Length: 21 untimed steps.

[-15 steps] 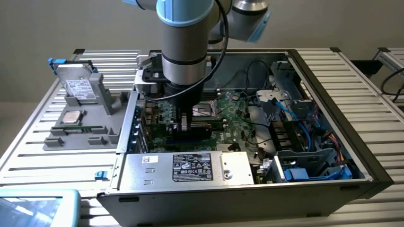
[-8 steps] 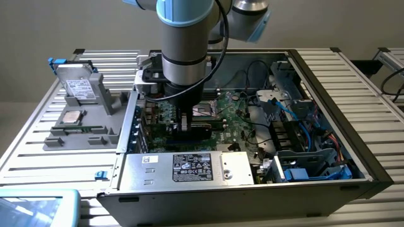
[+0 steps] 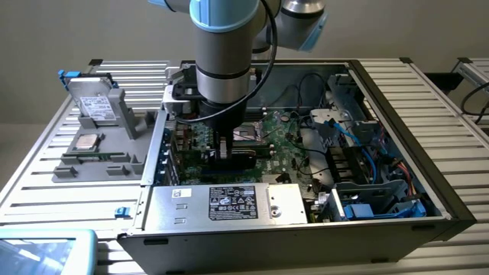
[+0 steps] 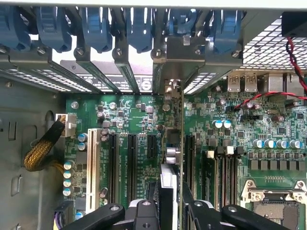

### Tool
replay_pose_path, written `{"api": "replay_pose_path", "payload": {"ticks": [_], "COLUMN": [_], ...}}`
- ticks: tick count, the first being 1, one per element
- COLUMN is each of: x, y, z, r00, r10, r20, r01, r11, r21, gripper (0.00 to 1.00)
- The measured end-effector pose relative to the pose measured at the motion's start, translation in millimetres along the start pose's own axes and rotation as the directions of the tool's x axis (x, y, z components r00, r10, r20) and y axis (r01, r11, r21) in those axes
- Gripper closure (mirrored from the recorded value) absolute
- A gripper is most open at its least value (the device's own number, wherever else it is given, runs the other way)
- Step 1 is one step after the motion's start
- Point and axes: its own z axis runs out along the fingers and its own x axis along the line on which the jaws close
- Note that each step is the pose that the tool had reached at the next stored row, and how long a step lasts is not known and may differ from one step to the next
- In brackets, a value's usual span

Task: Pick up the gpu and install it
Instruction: 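Insert the gpu into the slot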

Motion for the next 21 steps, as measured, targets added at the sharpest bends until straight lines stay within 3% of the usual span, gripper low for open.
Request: {"api": "replay_pose_path", "payload": {"ticks": [21], "x": [-0.3], "y": [0.1], "z": [1.6], "r00": [0.9999], "r10": [-0.013], "r20": [-0.0019], "r01": [0.013], "r11": [0.9999], "r21": [-0.0012], "gripper": [0.72]}}
